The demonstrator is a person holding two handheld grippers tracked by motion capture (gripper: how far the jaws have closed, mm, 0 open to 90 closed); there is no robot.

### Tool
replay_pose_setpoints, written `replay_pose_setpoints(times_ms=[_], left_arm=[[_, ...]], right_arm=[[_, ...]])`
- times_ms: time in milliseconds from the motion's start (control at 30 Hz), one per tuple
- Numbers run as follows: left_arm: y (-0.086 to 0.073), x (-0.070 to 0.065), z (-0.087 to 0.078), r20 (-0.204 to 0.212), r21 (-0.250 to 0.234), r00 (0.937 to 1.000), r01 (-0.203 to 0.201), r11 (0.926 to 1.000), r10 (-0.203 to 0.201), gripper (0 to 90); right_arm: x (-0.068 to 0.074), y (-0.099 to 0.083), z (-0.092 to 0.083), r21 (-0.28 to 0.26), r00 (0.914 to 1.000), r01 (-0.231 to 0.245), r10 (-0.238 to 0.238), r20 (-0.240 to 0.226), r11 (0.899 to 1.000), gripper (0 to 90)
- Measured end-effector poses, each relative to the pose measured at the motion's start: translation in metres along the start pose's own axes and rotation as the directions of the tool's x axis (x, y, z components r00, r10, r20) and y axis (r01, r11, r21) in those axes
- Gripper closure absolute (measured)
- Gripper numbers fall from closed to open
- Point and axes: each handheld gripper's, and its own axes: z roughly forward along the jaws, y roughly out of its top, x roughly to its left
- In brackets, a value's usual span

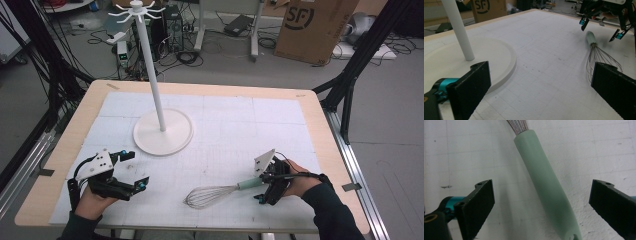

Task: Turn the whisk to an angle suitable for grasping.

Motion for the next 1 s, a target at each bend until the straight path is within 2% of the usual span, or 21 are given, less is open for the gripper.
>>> replay_pose_setpoints(times_ms=[133, 167, 200, 233, 333, 400, 433, 533, 700, 1000], left_arm=[[0.0, 0.0, 0.0, 0.001, 0.003, 1.0, -0.001, 1.0, 0.001, 3.2], [0.0, 0.0, 0.0, 0.003, 0.002, 1.0, -0.001, 1.0, 0.001, 3.1], [0.0, 0.0, 0.0, 0.005, 0.001, 1.0, 0.0, 1.0, 0.0, 3.1], [0.0, 0.0, 0.001, 0.006, 0.001, 1.0, -0.001, 1.0, 0.001, 3.2], [0.0, 0.0, 0.001, 0.005, 0.004, 1.0, -0.003, 1.0, 0.003, 3.2], [0.0, -0.001, 0.001, 0.006, 0.005, 1.0, -0.004, 1.0, 0.004, 3.2], [-0.001, -0.001, 0.001, 0.006, 0.006, 1.0, -0.004, 1.0, 0.004, 3.2], [-0.001, -0.001, 0.002, 0.007, 0.006, 1.0, -0.004, 1.0, 0.004, 3.2], [-0.001, -0.001, 0.002, 0.009, 0.01, 1.0, -0.003, 0.9999, 0.003, 3.1], [-0.002, -0.001, 0.004, 0.013, 0.012, 0.9999, -0.004, 0.9999, 0.003, 3.2]], right_arm=[[-0.003, 0.006, 0.0, 0.038, 0.9992, 0.04, -0.04, 0.0, 0.999, 12.9], [-0.003, 0.009, 0.0, 0.073, 0.9983, 0.058, -0.058, -0.001, 0.996, 15.3], [-0.003, 0.009, 0.0, 0.073, 0.9983, 0.058, -0.058, -0.001, 0.996, 15.3], [-0.004, 0.012, 0.0, 0.102, 0.9974, 0.071, -0.071, -0.009, 0.992, 18.0], [-0.005, 0.015, 0.001, 0.117, 0.9965, 0.083, -0.081, -0.02, 0.99, 21.3], [-0.007, 0.017, 0.003, 0.133, 0.995, 0.098, -0.094, -0.034, 0.986, 24.5], [-0.008, 0.019, 0.005, 0.17, 0.9926, 0.12, -0.114, -0.041, 0.978, 27.9], [-0.008, 0.022, 0.006, 0.192, 0.991, 0.132, -0.125, -0.048, 0.972, 30.4], [-0.011, 0.03, 0.006, 0.218, 0.986, 0.16, -0.145, -0.084, 0.963, 40.4], [-0.011, 0.039, 0.01, 0.255, 0.9809, 0.189, -0.171, -0.094, 0.948, 51.9]])
